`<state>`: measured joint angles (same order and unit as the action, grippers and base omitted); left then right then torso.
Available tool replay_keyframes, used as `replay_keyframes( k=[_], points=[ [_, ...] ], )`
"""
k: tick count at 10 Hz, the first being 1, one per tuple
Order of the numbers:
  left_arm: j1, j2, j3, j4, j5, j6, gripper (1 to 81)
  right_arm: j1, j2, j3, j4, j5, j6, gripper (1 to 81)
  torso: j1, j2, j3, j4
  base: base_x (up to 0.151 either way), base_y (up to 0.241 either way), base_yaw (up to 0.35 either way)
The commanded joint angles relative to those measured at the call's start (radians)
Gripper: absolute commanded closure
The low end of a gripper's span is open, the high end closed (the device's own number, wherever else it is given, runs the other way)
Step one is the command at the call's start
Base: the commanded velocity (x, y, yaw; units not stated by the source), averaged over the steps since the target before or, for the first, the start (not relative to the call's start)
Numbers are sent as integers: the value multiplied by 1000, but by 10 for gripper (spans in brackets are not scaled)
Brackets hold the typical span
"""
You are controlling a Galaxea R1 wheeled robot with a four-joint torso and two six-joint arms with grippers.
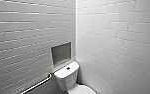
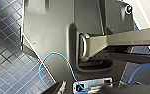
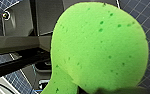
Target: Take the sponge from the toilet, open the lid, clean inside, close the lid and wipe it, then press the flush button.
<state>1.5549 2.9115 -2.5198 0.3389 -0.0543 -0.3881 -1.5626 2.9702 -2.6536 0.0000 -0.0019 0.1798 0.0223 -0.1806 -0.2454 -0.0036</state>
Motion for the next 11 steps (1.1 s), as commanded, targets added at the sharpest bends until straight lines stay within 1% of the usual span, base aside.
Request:
replay_keyframes(
  k=[1,2,3,4,5,6,7,8,11],
  points=[
    [-34,-21,15,2,44,3,10,55,19,-5,17,-102,0,811,0,0,0,0,0,0,0],
    [-32,-30,25,6,42,3,10,57,11,3,15,-138,-5,811,0,0,0,0,0,0,0],
    [-31,-58,61,9,37,6,10,45,-9,48,8,-119,-8,811,0,0,0,0,0,0,0],
    [-31,-96,122,9,36,8,10,28,-55,142,-1,-55,-11,811,0,0,0,0,0,0,0],
    [-31,-133,177,9,34,9,10,22,-119,275,-23,-18,-17,811,0,0,0,0,0,0,0],
    [-31,-161,212,9,21,9,10,22,-185,406,-46,2,-19,811,0,0,0,0,0,0,0],
    [-31,-174,225,9,-5,9,10,26,-233,500,-49,16,-17,811,0,0,0,0,0,0,0],
    [-31,-179,220,9,-12,9,10,35,-245,532,-49,14,-14,811,0,0,0,0,0,0,0],
    [-31,-184,219,8,-12,9,10,40,-254,542,-43,17,-16,811,0,0,0,0,0,0,0]
  ],
)
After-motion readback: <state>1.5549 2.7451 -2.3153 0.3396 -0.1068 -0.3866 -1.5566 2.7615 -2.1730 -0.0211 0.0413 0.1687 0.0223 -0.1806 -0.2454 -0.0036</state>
